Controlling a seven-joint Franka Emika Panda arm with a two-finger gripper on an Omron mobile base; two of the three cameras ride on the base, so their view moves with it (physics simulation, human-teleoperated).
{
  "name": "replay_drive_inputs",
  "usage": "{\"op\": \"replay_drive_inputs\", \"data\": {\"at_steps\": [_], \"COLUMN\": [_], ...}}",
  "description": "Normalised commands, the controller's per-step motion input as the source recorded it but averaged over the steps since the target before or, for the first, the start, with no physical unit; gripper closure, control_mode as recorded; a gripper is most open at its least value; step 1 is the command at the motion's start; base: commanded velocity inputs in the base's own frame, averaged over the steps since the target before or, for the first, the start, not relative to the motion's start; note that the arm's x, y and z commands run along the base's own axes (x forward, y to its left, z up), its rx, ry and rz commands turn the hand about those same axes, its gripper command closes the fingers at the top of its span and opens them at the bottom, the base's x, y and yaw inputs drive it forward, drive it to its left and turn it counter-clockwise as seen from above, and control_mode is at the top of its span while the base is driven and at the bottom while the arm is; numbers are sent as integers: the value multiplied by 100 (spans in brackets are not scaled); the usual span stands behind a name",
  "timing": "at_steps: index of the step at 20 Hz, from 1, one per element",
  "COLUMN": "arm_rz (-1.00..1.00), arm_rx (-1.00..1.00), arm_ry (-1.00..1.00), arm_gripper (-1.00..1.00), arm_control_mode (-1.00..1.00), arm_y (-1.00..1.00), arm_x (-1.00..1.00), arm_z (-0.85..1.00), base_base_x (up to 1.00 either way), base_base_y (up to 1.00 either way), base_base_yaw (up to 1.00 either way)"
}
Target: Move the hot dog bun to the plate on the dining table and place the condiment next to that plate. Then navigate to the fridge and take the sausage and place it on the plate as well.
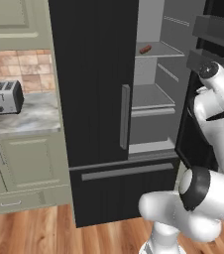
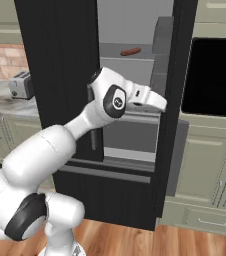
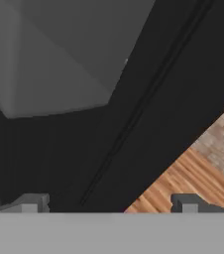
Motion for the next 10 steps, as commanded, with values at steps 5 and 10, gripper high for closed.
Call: {"op": "replay_drive_inputs", "data": {"at_steps": [5,10], "arm_rz": [2,4], "arm_rx": [0,7], "arm_ry": [-7,1], "arm_gripper": [-100,-100], "arm_control_mode": [-100,-100], "arm_y": [98,100], "arm_x": [-38,-6], "arm_z": [-4,-14], "base_base_x": [0,0], "base_base_y": [0,0], "base_base_yaw": [0,0]}}
